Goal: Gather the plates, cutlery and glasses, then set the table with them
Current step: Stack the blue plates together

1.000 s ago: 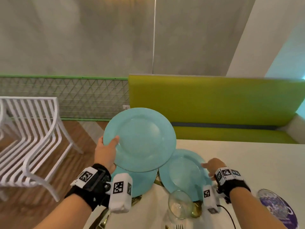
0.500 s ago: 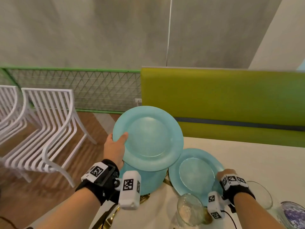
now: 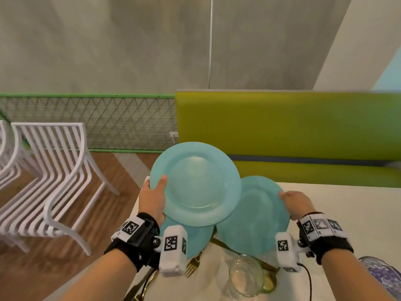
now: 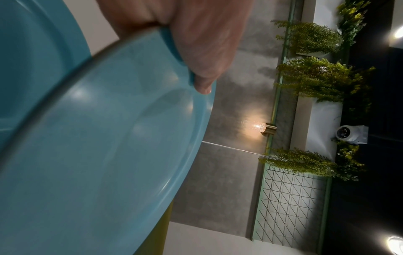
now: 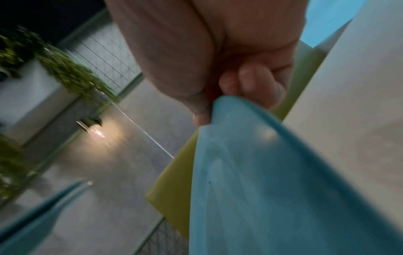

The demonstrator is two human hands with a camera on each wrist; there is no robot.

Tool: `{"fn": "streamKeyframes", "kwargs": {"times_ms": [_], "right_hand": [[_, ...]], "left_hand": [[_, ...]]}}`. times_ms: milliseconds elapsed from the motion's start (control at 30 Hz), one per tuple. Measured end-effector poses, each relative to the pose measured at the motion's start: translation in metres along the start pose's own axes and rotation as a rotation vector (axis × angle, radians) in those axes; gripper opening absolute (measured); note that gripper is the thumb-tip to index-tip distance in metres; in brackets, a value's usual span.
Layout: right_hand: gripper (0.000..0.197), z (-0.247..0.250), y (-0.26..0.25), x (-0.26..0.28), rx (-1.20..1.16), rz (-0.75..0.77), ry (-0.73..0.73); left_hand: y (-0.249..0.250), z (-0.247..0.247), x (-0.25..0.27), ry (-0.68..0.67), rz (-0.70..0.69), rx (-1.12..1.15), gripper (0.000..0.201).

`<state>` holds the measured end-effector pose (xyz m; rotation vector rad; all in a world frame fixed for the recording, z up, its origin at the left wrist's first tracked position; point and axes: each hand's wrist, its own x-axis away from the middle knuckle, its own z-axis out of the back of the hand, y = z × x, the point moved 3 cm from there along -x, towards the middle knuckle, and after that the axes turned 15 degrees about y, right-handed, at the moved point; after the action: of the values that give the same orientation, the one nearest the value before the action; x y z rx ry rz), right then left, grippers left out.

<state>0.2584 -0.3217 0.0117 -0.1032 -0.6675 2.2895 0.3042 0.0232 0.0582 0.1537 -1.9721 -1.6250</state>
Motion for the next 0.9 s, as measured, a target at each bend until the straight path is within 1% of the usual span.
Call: {"fn": "streamKeyframes", "kwargs": {"times_ms": [67,167,233,267,333,400,500,567,600,667,700,733,800,900], "right_hand": [[0.04,0.02,-0.001,-0.003,-0.084,0.006,0.077],[0.044,0.063,-0.001,-0.006,-0.207,-0.006,0.254],[0.054,0.091,-0.003,-0.004,-0.292,-0.026,0.379],[0.057,0.103,-0.006,-0.002,-0.352,-0.045,0.422],[0.051,0.113,-0.017,0.003,-0.586,-0.108,0.44],[0.044,0.108,-0.03,0.006,-0.775,-0.148,0.384],[0.041,0.084,-0.054,0.019,-0.87,-0.161,0.229],[0.04,0.065,-0.066,0.027,-0.871,-0.174,0.146],[0.04,0.055,-0.07,0.03,-0.816,-0.15,0.137],[0.034,0.041,-0.08,0.037,-0.715,-0.123,0.107],[0.03,0.033,-0.086,0.042,-0.708,-0.109,0.09],[0.026,0.026,-0.093,0.048,-0.71,-0.073,0.075],[0.019,0.01,-0.103,0.056,-0.748,-0.062,0.029],[0.02,-0.007,-0.119,0.068,-0.853,-0.087,-0.122]], "left_hand": [[0.002,0.001,-0.001,0.01,0.006,0.012,0.021],[0.006,0.007,-0.006,0.055,0.0,0.032,0.02],[0.008,0.01,-0.008,0.077,-0.009,0.027,0.023],[0.011,0.01,-0.007,0.085,-0.019,0.015,0.026],[0.013,0.011,-0.007,0.097,-0.029,-0.001,0.033],[0.014,0.01,-0.007,0.089,-0.037,-0.02,0.034],[0.012,0.005,-0.004,0.032,-0.008,-0.047,0.042],[0.012,0.001,0.002,-0.013,0.016,-0.037,0.034],[0.012,-0.001,0.004,-0.038,0.036,-0.016,0.03],[0.013,-0.004,0.008,-0.076,0.049,0.009,0.029],[0.013,-0.005,0.009,-0.09,0.042,0.017,0.029],[0.013,-0.005,0.01,-0.097,0.033,0.02,0.027],[0.01,-0.002,0.01,-0.104,0.04,0.03,0.024],[0.004,0.003,0.003,-0.108,0.087,0.045,0.034]]}}
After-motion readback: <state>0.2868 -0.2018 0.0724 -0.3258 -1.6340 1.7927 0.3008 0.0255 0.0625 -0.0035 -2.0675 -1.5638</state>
